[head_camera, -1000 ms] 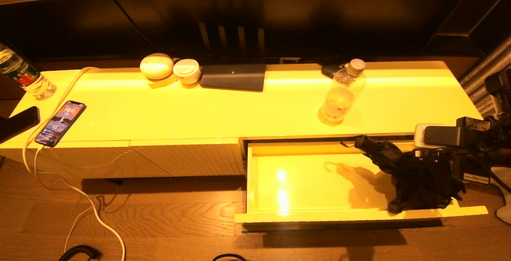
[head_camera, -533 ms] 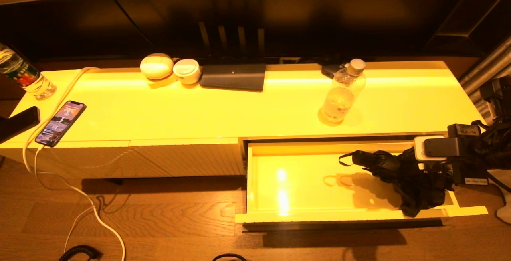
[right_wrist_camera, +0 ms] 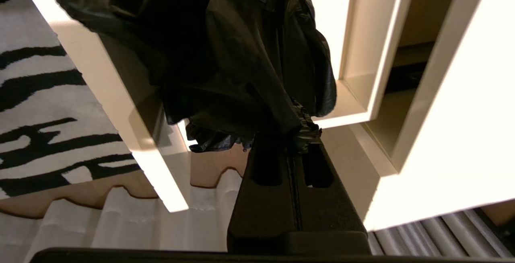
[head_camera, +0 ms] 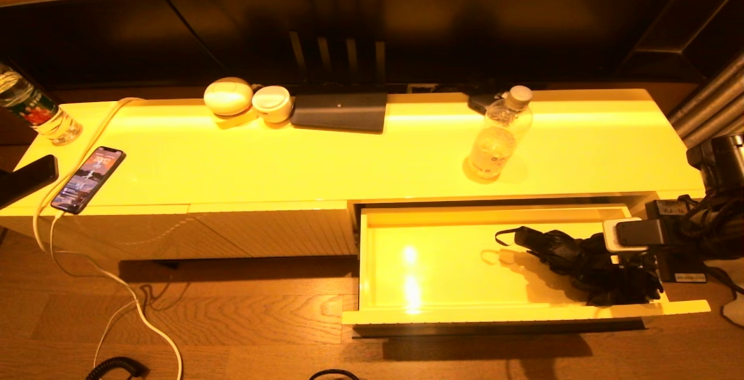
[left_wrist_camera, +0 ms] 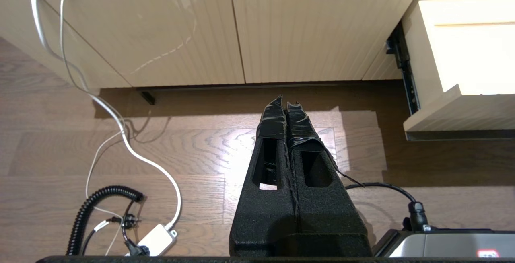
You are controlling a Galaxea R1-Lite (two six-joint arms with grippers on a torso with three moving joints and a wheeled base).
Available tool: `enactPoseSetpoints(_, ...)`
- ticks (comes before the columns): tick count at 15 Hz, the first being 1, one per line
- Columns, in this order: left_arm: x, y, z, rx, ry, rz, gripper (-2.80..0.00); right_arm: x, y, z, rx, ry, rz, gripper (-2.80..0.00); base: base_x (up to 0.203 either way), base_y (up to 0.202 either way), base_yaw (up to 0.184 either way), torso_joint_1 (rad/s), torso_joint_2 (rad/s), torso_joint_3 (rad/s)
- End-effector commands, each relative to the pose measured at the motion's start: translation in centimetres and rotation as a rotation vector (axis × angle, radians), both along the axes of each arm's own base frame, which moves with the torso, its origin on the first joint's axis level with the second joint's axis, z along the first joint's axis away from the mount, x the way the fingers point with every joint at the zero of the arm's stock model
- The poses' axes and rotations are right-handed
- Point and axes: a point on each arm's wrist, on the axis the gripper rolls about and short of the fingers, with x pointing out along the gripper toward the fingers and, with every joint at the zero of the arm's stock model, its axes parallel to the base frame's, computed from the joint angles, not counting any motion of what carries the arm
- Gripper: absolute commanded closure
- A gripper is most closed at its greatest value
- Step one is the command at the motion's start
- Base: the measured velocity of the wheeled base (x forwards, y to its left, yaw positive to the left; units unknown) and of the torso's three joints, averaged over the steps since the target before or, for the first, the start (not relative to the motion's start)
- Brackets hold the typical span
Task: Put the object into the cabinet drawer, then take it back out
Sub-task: Put the umbrella in the drawer
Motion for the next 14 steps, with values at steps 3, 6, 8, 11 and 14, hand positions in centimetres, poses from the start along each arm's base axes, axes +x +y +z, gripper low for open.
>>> enactPoseSetpoints(3, 0.0, 0.0, 0.0, 0.000, 0.001, 0.000, 0.00, 0.8, -0.3, -2.3, 0.002, 0.075, -0.001, 0.00, 0.000, 0.000, 0.000, 0.000, 0.00, 0.000)
enactPoseSetpoints(6, 0.0, 0.0, 0.0, 0.000, 0.001, 0.000, 0.00, 1.3, 0.4, -2.8, 0.007, 0.054, 0.014, 0.00, 0.000, 0.000, 0.000, 0.000, 0.00, 0.000)
enactPoseSetpoints(8, 0.0, 0.0, 0.0, 0.000, 0.001, 0.000, 0.00, 1.7, 1.2, -3.1, 0.020, 0.052, 0.027, 0.00, 0.000, 0.000, 0.000, 0.000, 0.00, 0.000)
enactPoseSetpoints(11, 0.0, 0.0, 0.0, 0.000, 0.001, 0.000, 0.00, 2.0, 1.7, -3.3, 0.021, 0.046, 0.037, 0.00, 0.000, 0.000, 0.000, 0.000, 0.00, 0.000)
enactPoseSetpoints(14, 0.0, 0.0, 0.0, 0.000, 0.001, 0.000, 0.00, 2.2, 2.2, -4.0, 0.022, 0.051, 0.044, 0.00, 0.000, 0.000, 0.000, 0.000, 0.00, 0.000)
